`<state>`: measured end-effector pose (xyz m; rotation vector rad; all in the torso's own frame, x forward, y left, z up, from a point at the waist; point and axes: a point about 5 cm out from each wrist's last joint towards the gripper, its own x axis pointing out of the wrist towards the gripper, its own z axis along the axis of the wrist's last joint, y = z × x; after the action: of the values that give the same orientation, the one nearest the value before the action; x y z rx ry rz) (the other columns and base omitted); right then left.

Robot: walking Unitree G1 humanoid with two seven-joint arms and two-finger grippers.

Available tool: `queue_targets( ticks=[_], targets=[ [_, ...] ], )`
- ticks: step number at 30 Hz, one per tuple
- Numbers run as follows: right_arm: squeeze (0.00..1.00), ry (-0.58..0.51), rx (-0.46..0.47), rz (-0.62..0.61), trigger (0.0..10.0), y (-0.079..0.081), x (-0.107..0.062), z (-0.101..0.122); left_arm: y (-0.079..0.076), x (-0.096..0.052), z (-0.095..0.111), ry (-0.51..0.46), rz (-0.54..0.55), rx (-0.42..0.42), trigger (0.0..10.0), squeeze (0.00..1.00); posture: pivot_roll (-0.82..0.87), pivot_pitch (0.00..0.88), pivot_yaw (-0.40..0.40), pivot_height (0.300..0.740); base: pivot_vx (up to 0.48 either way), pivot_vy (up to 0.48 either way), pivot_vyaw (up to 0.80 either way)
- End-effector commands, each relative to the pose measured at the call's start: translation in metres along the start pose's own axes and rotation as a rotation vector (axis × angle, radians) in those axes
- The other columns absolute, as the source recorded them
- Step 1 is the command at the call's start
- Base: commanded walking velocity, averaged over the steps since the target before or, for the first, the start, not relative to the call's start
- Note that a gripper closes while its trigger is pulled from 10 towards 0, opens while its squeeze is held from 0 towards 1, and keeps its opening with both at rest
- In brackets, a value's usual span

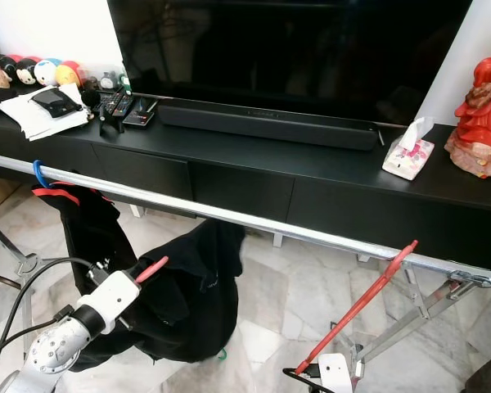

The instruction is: Hang hanger

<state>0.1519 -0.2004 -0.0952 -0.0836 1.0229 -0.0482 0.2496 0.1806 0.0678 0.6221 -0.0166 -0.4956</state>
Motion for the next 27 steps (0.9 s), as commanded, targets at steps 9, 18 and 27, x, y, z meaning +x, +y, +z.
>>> queue_targets(
  ticks=[9,18,27],
  targets=[
    [0.00,0.006,0.006,0.005,10.0,-0.001,-0.001,-0.003,0.029,0.020,0.009,-0.002,0.276,-0.176,10.0,0.00,-0.10,0.032,-0.003,0.740,0.000,0.000,0.00],
    [0.00,0.005,0.006,-0.001,10.0,-0.003,0.000,-0.002,0.032,0.035,0.008,0.026,0.344,-0.322,10.0,0.00,-0.10,0.031,-0.006,0.740,0.000,0.000,0.00],
    [0.00,0.001,0.015,-0.007,10.0,-0.004,-0.001,-0.001,0.043,0.060,0.015,0.032,0.402,-0.374,10.0,0.00,-0.11,0.027,-0.006,0.740,0.000,0.000,0.00]
  ],
)
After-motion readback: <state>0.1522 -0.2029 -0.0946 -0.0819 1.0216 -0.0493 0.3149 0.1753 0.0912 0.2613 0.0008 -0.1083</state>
